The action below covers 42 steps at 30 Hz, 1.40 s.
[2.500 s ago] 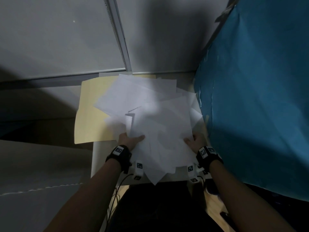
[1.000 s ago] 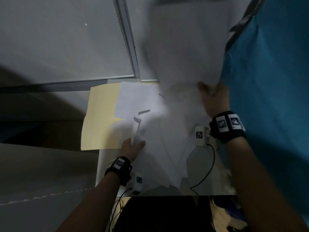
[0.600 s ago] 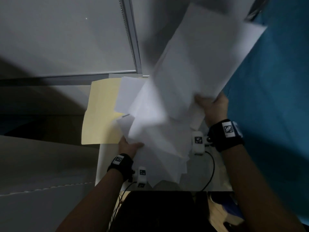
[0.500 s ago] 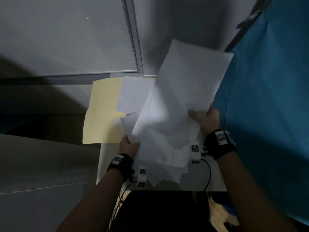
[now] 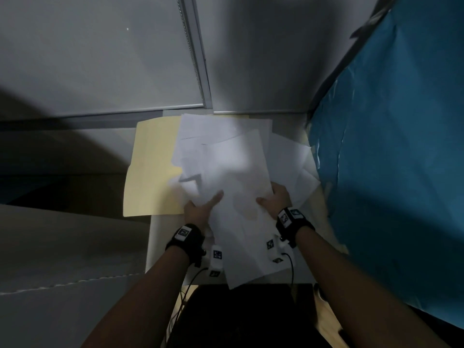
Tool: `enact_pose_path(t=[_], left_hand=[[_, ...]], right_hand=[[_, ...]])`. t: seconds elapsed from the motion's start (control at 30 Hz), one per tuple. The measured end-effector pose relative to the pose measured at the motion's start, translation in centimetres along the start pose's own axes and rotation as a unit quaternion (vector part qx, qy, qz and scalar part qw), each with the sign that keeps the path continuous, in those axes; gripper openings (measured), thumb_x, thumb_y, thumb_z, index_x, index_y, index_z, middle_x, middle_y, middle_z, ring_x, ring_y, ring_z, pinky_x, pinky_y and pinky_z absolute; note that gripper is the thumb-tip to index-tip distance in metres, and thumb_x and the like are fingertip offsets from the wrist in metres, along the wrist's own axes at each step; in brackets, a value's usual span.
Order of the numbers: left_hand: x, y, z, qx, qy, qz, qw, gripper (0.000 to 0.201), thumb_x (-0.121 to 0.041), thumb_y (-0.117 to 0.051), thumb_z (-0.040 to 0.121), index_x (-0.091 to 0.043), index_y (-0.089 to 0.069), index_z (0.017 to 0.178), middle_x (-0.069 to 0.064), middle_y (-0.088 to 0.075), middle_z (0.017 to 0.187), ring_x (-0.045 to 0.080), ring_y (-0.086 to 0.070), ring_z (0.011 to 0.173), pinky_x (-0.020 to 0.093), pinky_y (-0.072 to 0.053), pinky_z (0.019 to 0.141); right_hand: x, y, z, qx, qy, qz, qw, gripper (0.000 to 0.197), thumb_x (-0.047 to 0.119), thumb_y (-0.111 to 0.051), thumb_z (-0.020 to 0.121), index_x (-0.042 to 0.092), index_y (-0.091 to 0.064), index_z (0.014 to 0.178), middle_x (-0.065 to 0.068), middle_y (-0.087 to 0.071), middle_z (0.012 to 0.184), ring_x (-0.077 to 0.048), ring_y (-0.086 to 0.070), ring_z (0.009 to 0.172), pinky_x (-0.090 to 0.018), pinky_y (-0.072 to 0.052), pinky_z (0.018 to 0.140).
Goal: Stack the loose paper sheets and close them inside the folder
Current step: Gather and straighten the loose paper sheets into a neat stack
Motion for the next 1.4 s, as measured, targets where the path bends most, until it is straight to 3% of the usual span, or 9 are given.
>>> enact_pose_path(t=[0.13, 0.33, 0.47, 0.63, 0.8, 0.93, 1.07, 1.23, 1.4], left_hand=[[-1.7, -1.5, -0.4, 0.035, -0.075, 0.11, 0.99, 0.036, -0.023, -0.1, 0.065, -0.016, -0.079, 0.093, 0.012, -0.081, 0.101, 0.031, -0.079, 0.092, 0.057, -0.065, 0.085], [-6.2, 0.1, -2.5, 0.053, -0.137, 0.011, 0.989, 0.025, -0.009, -0.092, 0.079, -0.005, -0.081, 0.101, 0.015, -0.083, 0.099, 0.036, -0.08, 0.09, 0.046, -0.067, 0.073], [-7.7, -0.6, -3.2, 0.05, -0.161, 0.03, 0.985, 0.032, -0.016, -0.095, 0.078, -0.008, -0.08, 0.105, 0.011, -0.084, 0.099, 0.033, -0.08, 0.091, 0.045, -0.068, 0.076], [-8.9, -1.0, -3.9, -0.022, -0.209, 0.019, 0.978, 0.036, -0.017, -0.098, 0.073, -0.008, -0.08, 0.103, 0.005, -0.083, 0.1, 0.024, -0.081, 0.093, 0.052, -0.066, 0.087], [-15.6, -0.7, -8.7, -0.039, -0.305, 0.012, 0.952, 0.033, -0.032, -0.096, 0.076, -0.011, -0.078, 0.095, -0.01, -0.081, 0.087, 0.006, -0.077, 0.08, 0.027, -0.063, 0.078], [-20.4, 0.5, -12.4, -0.073, -0.39, -0.027, 0.918, 0.027, -0.033, -0.071, 0.1, -0.014, -0.071, 0.081, -0.008, -0.068, 0.073, -0.005, -0.064, 0.064, 0.018, -0.054, 0.062], [-23.0, 0.7, -14.7, -0.052, -0.438, -0.046, 0.896, 0.061, -0.05, -0.045, 0.108, -0.027, -0.049, 0.052, -0.015, -0.049, 0.049, 0.0, -0.046, 0.048, 0.021, -0.038, 0.053], [-24.1, -0.1, -17.3, -0.021, -0.522, -0.029, 0.852, 0.089, -0.071, -0.049, 0.097, 0.011, -0.05, 0.064, 0.024, -0.046, 0.058, 0.038, -0.045, 0.055, 0.043, -0.037, 0.056], [-25.5, -0.5, -20.2, -0.044, -0.576, -0.015, 0.816, 0.058, -0.059, -0.037, 0.106, -0.014, -0.051, 0.072, 0.01, -0.041, 0.054, 0.029, -0.042, 0.054, 0.031, -0.034, 0.057]], right_hand=[[0.9, 0.3, 0.6, -0.016, 0.004, 0.009, 1.0, 0.056, 0.012, -0.086, 0.076, 0.002, -0.06, 0.124, -0.009, -0.061, 0.117, -0.024, -0.063, 0.104, -0.027, -0.05, 0.086], [0.7, 6.3, 1.7, -0.057, 0.01, 0.161, 0.985, 0.085, 0.035, -0.1, 0.055, 0.018, -0.057, 0.127, 0.002, -0.064, 0.117, -0.015, -0.064, 0.102, -0.027, -0.056, 0.085], [4.3, 4.8, 1.7, 0.049, 0.069, 0.11, 0.99, 0.054, 0.024, -0.095, 0.067, 0.012, -0.073, 0.115, 0.001, -0.077, 0.106, -0.011, -0.074, 0.097, -0.038, -0.06, 0.088], [8.0, 5.4, 1.1, 0.031, 0.112, 0.114, 0.987, 0.038, 0.002, -0.082, 0.081, 0.001, -0.069, 0.117, -0.004, -0.075, 0.103, -0.008, -0.074, 0.088, -0.045, -0.061, 0.087], [14.1, 10.3, -2.9, -0.039, 0.197, 0.167, 0.965, 0.028, -0.01, -0.074, 0.084, -0.003, -0.069, 0.112, 0.006, -0.073, 0.093, 0.013, -0.069, 0.077, -0.008, -0.053, 0.068], [15.5, 13.9, -4.6, -0.111, 0.246, 0.14, 0.953, 0.007, 0.003, -0.082, 0.081, 0.005, -0.075, 0.082, 0.014, -0.072, 0.072, 0.016, -0.064, 0.068, -0.007, -0.048, 0.063], [15.1, 14.2, -4.9, -0.104, 0.257, 0.123, 0.953, 0.011, -0.002, -0.082, 0.079, 0.005, -0.075, 0.084, 0.019, -0.073, 0.071, 0.022, -0.062, 0.066, 0.0, -0.044, 0.061], [14.0, 12.4, -4.7, -0.094, 0.244, 0.132, 0.956, 0.032, 0.011, -0.088, 0.076, 0.001, -0.076, 0.103, 0.004, -0.076, 0.097, 0.004, -0.072, 0.088, -0.014, -0.056, 0.079], [13.8, 11.8, -4.4, -0.081, 0.213, 0.133, 0.965, 0.033, 0.025, -0.09, 0.074, 0.006, -0.077, 0.098, 0.0, -0.079, 0.098, -0.013, -0.075, 0.092, -0.037, -0.061, 0.087]])
Point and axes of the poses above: each hand's wrist, its own z-axis towards the middle knuckle, its own y-axis out of the back of the hand, x = y × z, the point moved 9 cm from there along z, towards the middle knuckle
